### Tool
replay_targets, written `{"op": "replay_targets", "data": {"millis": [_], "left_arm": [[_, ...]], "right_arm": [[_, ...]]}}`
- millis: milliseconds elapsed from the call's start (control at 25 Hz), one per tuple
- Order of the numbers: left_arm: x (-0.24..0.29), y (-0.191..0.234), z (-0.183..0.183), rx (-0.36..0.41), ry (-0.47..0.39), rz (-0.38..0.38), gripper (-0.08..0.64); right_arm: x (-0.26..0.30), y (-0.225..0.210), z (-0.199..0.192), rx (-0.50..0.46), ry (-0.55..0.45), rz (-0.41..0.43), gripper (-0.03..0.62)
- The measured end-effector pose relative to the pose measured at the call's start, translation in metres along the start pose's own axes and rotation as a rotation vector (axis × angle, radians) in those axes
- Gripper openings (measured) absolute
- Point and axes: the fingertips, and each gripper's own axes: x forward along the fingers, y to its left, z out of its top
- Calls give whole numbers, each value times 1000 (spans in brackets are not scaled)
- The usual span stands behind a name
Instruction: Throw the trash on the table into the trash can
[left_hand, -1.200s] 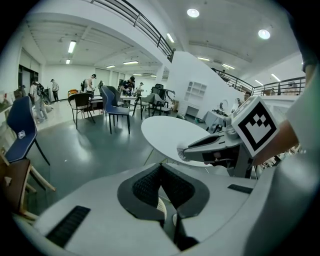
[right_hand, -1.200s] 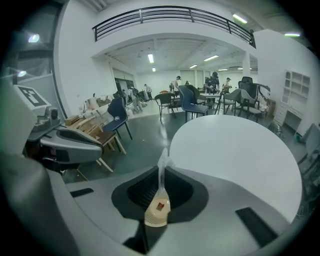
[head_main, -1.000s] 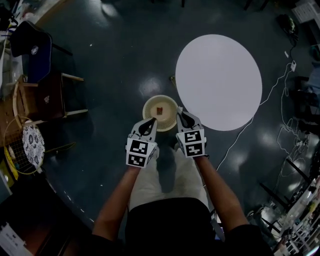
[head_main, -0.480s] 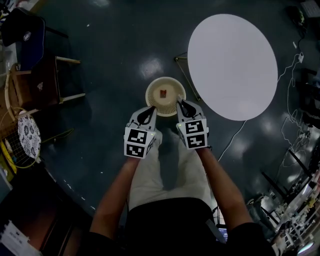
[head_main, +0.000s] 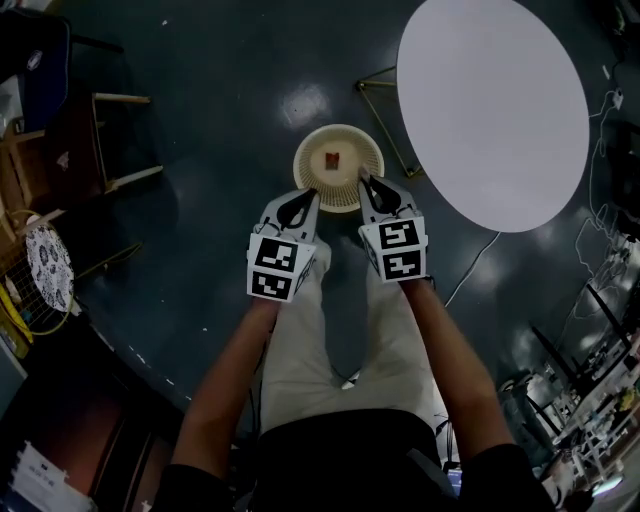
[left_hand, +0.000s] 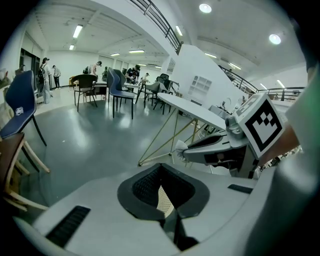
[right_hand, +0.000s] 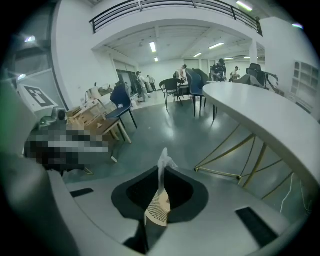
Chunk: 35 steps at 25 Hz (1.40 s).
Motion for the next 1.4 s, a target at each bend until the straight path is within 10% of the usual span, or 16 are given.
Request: {"op": "replay_targets", "data": {"millis": [1400], "left_arm": [[100,69,-143,-55,110,-26,15]], "right_arm": [[166,-7,-145,-28,201,25,48]]}}
